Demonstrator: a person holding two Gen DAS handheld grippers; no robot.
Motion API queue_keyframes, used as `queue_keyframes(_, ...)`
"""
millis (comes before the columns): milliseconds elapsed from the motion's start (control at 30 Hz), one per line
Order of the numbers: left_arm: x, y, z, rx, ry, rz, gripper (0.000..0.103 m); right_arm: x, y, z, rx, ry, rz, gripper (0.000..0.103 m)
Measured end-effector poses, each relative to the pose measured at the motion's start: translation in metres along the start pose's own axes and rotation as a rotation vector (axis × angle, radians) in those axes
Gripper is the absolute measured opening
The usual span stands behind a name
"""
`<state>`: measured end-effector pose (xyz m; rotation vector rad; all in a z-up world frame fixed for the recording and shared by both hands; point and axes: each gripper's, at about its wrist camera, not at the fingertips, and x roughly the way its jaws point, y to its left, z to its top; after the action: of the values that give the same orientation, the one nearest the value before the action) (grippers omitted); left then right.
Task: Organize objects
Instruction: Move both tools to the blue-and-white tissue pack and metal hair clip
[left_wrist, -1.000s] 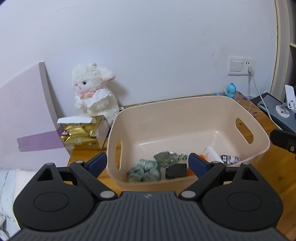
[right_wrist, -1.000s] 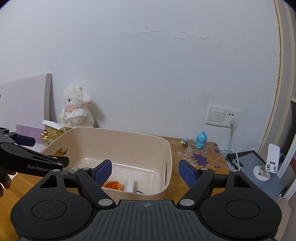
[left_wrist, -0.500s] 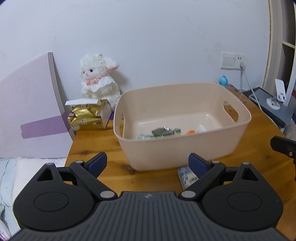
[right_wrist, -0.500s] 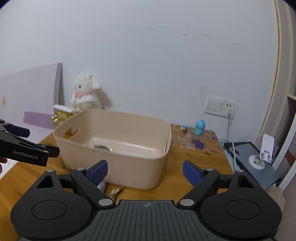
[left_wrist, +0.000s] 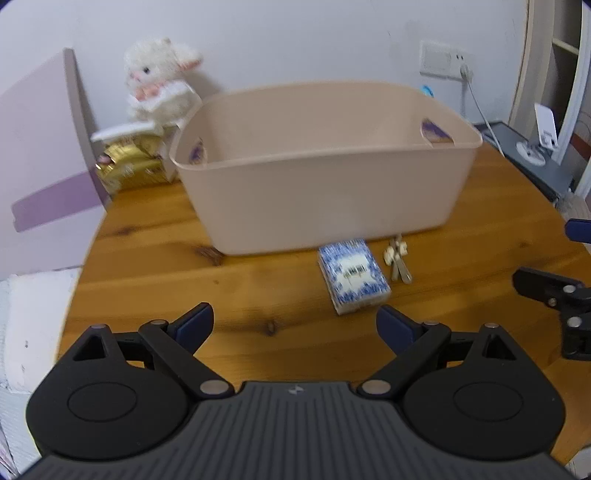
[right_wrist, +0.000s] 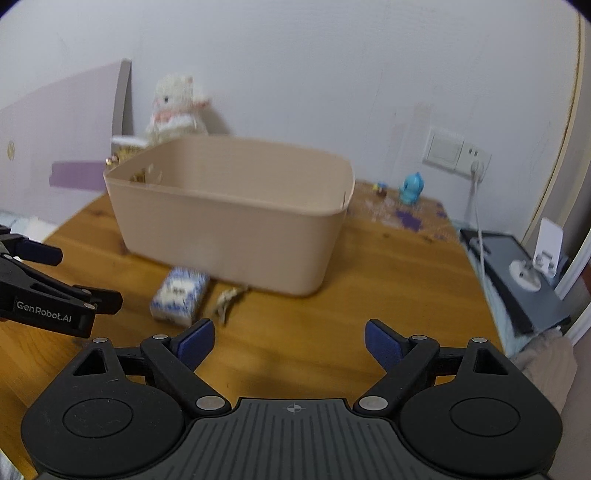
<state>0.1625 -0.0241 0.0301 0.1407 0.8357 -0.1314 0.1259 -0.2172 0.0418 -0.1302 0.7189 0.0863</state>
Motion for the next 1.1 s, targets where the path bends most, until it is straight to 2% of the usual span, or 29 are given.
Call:
queue_keyframes(167,0.024,-0.006,-0.005,-0.012,0.051,-0.022,0.095,0.024,-0.003,-0.01,-0.003,0.055,0.002,0.09)
queue_keyframes(400,0.051,-0.019,-0.003,-0.003,0.082,-0.037,0.095,0.051,-0.004,-0.014,-0.008,0.096,0.016,0.09)
queue_keyframes(567,0.067,-0.021,0.005,-0.031,0.087,-0.069,0.095,0.066,-0.006,-0.013,-0.004,0.113,0.029,0.09)
queue_keyframes(833,0.087,-0.01,0.016,-0.082,0.095,-0.079,0.096,0.088,-0.002,-0.009,-0.007,0.127,0.06,0.09)
queue_keyframes(1100,0.095,0.002,0.02,-0.062,0.074,-0.059,0.096,0.105,0.017,-0.001,-0.036,0.122,0.103,0.092)
